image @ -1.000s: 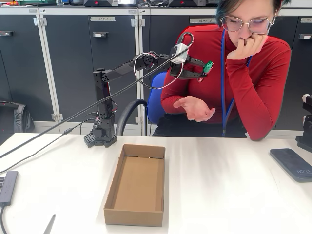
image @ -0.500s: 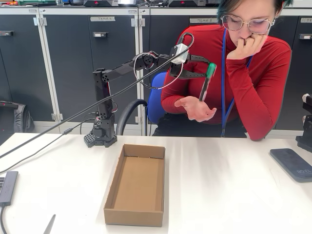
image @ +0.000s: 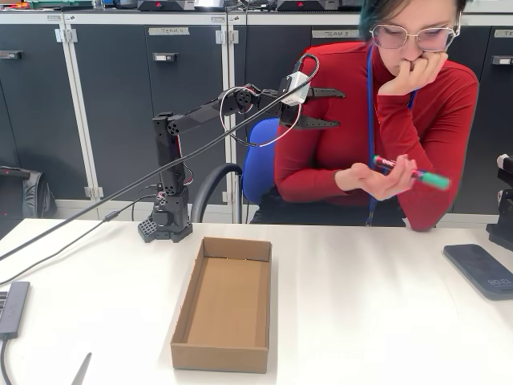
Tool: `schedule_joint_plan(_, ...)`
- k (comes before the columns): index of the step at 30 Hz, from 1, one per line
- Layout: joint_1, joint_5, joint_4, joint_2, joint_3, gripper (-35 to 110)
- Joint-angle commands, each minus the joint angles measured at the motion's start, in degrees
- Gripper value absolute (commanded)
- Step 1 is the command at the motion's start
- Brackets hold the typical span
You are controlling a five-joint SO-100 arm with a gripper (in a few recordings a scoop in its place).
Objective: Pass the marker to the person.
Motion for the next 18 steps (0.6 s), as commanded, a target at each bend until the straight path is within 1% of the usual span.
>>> schedule_joint_plan(1,-0.7,-0.6,-1.1,3.3,-3.1,37)
schedule_joint_plan(18,-0.6,-0.3,-1.6,4.0,-3.1,37)
